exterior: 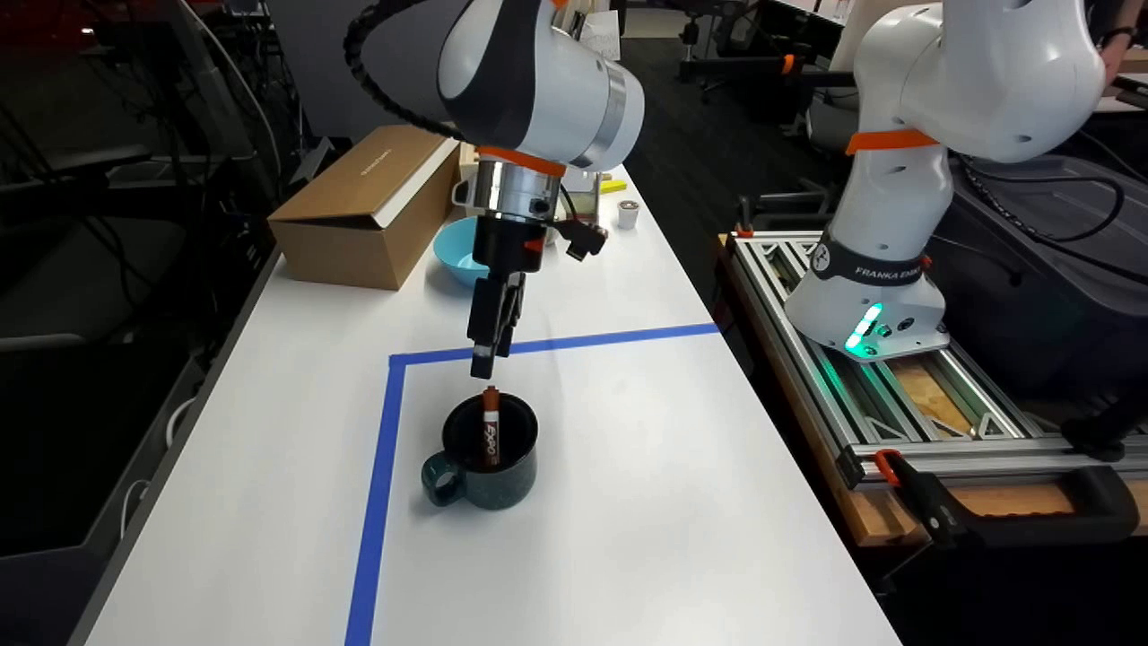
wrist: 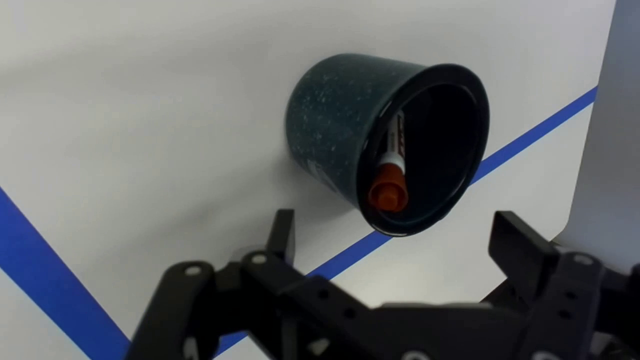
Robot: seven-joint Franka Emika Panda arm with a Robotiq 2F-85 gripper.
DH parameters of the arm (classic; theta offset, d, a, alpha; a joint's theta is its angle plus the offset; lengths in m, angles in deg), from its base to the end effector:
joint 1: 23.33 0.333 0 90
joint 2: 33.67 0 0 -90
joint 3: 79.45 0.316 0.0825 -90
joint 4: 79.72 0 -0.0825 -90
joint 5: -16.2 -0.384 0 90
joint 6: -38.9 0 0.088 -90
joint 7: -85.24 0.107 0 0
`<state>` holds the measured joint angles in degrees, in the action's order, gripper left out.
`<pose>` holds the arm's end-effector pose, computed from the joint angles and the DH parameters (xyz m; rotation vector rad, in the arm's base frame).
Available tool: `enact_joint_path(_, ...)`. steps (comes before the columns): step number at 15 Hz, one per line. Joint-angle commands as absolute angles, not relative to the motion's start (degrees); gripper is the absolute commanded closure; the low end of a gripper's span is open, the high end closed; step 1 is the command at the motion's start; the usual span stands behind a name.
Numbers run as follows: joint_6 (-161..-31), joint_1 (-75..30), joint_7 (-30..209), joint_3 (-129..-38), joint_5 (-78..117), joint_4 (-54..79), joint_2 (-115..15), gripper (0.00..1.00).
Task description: Remove the marker from the cup
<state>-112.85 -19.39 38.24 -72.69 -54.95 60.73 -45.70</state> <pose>0.4640 0.0637 0.2060 -2.5777 0.1631 -0.2099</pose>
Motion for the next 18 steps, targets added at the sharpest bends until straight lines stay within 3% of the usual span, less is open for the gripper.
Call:
enact_joint_path(1,-114.32,-19.10,36.05,-71.93,-57.69,58.55,-48.51,0.00)
enact_joint_path(3,-114.29,-19.08,36.01,-71.74,-57.78,58.17,-49.25,0.00)
enact_joint_path(4,-114.38,-19.08,35.94,-71.60,-57.94,58.02,-49.47,0.13)
enact_joint_path(7,-114.44,-19.12,35.82,-71.30,-58.36,57.67,-49.84,0.23)
enact_joint_path(10,-114.69,-19.15,35.49,-71.01,-59.28,57.47,-49.90,0.03)
enact_joint_path(15,-115.17,-19.22,34.98,-70.70,-60.24,57.27,-49.90,0.40)
enact_joint_path(18,-115.23,-19.21,34.76,-70.52,-60.77,57.15,-49.91,0.45)
